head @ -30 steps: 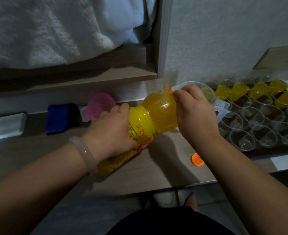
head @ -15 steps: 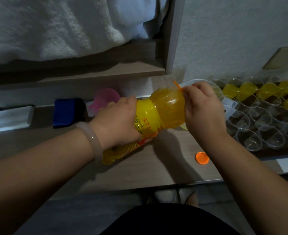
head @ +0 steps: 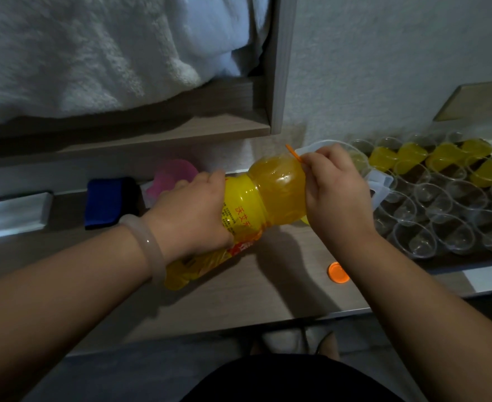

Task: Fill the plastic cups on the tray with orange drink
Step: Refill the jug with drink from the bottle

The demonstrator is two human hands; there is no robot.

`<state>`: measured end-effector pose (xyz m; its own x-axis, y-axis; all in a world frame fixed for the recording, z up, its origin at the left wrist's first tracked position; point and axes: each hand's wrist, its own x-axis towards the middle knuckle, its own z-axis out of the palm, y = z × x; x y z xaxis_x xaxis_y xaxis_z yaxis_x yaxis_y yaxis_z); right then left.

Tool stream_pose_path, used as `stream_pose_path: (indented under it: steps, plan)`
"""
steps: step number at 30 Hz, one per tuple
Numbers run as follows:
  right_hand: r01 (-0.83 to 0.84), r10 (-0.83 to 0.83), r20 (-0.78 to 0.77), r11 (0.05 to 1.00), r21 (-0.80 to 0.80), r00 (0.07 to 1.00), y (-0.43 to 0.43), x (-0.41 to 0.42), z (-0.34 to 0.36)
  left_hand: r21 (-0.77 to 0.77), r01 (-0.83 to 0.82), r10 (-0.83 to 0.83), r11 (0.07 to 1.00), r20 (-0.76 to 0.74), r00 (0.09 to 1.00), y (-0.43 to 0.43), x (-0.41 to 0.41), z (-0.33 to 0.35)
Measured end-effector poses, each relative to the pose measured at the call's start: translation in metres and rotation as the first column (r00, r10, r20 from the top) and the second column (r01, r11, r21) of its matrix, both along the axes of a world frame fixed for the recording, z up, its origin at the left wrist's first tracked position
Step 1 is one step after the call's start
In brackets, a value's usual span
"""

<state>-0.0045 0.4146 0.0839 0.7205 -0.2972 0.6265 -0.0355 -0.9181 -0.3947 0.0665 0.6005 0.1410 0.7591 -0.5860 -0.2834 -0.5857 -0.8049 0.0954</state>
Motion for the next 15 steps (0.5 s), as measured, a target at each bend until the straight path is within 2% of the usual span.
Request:
stream_pose_path:
  steps: [15]
  plan:
    - [-0.005, 0.005, 0.052, 1.000, 0.013, 0.999, 0.0011, 0.0024, 0.0069, 0.018, -0.039, 0.038, 0.999, 0.007, 0.999, -0.0041, -0.0023, 0.0069]
